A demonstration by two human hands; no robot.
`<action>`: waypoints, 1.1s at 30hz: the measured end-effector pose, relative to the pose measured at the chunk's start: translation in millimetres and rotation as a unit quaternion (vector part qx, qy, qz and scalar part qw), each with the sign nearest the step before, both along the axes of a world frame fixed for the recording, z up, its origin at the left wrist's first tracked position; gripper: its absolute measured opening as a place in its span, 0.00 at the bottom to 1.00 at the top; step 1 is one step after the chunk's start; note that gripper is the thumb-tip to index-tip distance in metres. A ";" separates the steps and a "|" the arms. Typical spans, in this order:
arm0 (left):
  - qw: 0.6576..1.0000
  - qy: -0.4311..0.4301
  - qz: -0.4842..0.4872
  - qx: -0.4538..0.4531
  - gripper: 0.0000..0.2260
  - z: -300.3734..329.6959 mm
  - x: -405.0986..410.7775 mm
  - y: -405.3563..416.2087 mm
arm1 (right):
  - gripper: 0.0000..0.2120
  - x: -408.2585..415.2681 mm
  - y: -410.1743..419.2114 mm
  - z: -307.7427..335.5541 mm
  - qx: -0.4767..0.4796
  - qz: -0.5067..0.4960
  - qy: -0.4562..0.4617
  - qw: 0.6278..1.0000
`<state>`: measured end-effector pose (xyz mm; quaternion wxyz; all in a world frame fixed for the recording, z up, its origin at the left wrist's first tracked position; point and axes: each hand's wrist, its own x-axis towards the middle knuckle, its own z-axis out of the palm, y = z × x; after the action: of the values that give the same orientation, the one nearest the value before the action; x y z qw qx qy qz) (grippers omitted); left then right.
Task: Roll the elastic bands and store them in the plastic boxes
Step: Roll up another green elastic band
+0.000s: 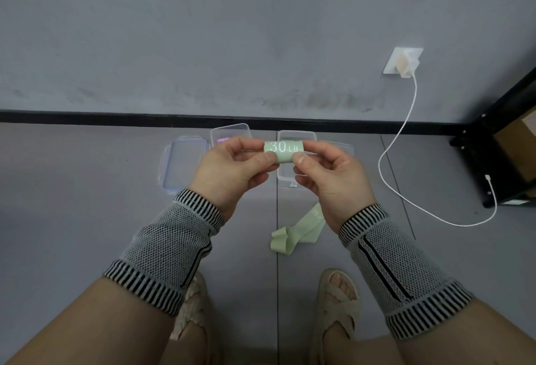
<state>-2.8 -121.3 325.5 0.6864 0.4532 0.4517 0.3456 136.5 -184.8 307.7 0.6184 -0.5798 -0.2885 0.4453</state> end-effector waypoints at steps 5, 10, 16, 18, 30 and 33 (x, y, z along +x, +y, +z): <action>1.000 0.000 0.005 0.001 0.07 3.2 3.8 -1.8 | 0.11 1.6 -0.8 -0.5 -0.004 0.005 0.009 1.000; 1.000 0.009 0.015 0.003 0.09 10.9 6.8 -8.8 | 0.10 -2.0 -3.5 6.3 0.005 -0.035 0.014 0.999; 0.999 0.000 0.038 0.004 0.07 17.5 10.8 -26.6 | 0.08 -0.5 -13.5 23.8 0.010 -0.038 -0.030 0.999; 0.999 0.003 0.038 0.008 0.06 21.0 15.7 -28.1 | 0.07 3.6 -13.1 29.0 0.001 -0.041 -0.014 0.999; 0.966 0.216 -0.078 0.117 0.14 -82.7 70.6 70.2 | 0.04 70.6 72.7 -66.0 -0.101 -0.139 0.036 0.984; 0.897 0.370 -0.128 0.204 0.16 -159.7 83.7 124.2 | 0.04 93.0 115.9 -142.9 -0.143 -0.160 0.037 0.976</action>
<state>80.8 2.8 165.8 0.4005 0.7325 0.5307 0.1467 229.6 -68.9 164.8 0.6028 -0.6840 -0.1023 0.3978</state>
